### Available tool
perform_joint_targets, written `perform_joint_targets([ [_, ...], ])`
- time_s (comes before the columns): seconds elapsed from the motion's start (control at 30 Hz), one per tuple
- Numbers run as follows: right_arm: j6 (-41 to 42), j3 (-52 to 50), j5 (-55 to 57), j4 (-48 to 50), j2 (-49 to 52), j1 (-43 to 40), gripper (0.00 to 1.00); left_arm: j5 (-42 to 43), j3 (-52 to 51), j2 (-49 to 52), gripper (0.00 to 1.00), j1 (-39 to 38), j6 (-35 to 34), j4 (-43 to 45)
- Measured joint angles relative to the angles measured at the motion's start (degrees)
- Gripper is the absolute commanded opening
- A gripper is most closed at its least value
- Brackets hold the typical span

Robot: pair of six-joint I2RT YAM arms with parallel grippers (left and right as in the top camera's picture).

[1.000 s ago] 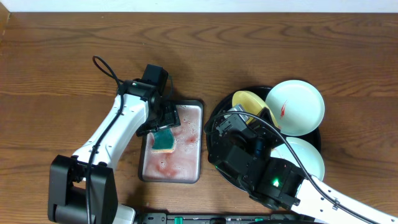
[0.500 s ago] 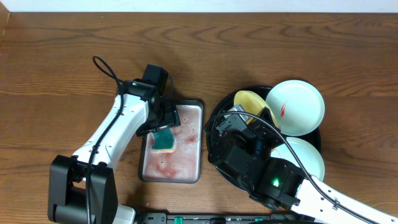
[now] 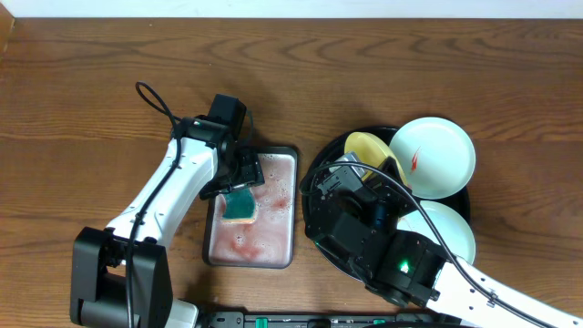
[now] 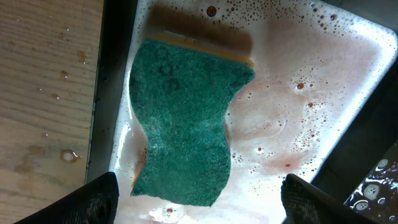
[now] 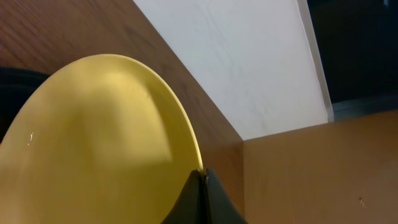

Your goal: Clean dirty plates on tray and stack at the side

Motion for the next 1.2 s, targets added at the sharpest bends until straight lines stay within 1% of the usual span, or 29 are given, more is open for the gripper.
perform_joint_targets([
  [0.33, 2.0, 0.0, 0.0, -0.3, 0.0, 0.0, 0.01, 0.0, 0.0, 0.0, 0.84, 0.0, 0.0, 0.0],
  [1.2, 2.5, 0.0, 0.0, -1.5, 0.0, 0.0, 0.01, 0.0, 0.0, 0.0, 0.84, 0.0, 0.0, 0.0],
])
